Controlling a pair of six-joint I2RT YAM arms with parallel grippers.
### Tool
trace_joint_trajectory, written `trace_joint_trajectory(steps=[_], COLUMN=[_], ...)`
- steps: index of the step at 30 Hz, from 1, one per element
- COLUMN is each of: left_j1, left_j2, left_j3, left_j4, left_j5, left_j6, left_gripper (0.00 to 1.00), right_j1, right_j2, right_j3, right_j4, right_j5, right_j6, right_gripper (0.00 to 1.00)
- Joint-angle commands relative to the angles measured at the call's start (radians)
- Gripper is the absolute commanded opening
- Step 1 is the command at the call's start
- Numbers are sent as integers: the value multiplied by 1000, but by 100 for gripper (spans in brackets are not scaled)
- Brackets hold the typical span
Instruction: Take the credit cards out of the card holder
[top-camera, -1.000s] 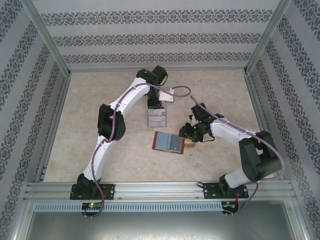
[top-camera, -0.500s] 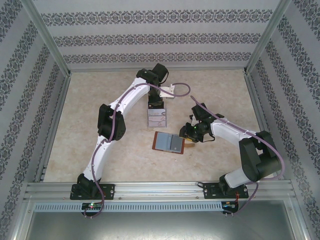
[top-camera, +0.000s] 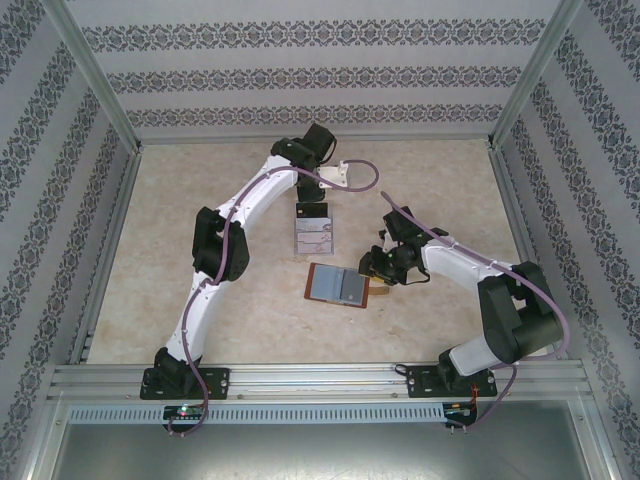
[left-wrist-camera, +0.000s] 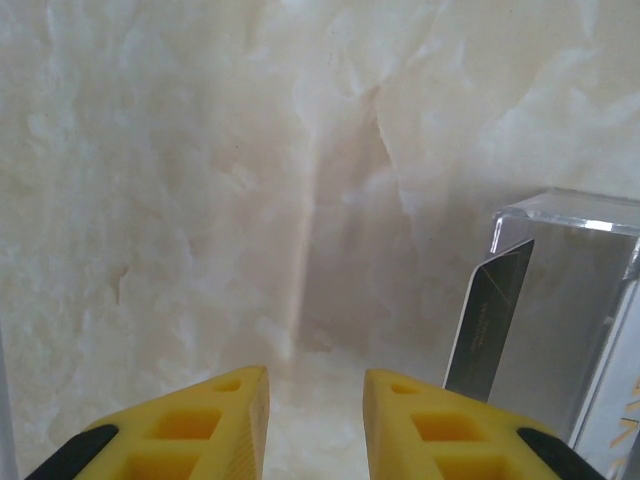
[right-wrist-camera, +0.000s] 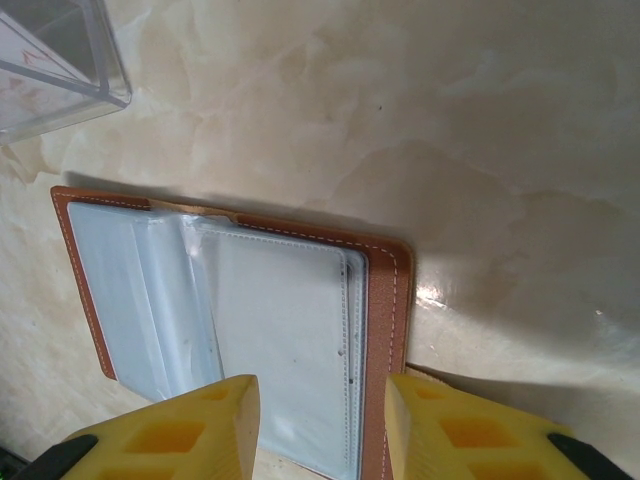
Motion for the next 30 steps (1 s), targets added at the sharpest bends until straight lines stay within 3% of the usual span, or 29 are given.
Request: trace_joint_trajectory(steps=[1, 19, 25, 30], left_j1=[11, 5, 8, 9], left_j2=[-13, -41, -89, -80], left_j3=[-22, -51, -48, 26], left_j4=[9, 10, 79, 13], left_j5=[13, 56, 70, 100], left_j6=[-26, -78, -261, -429], left_gripper=[31, 30, 27, 28], right_j1=[-9, -9, -9, -10], right_j2=[-8, -11, -18, -24], right_j3=[-15, -14, -9, -6], right_j4=[7, 9, 9, 11], right_j5=[-1, -4, -2, 0], right_j6=[-9, -10, -9, -10], right_gripper=[39, 39, 39, 39])
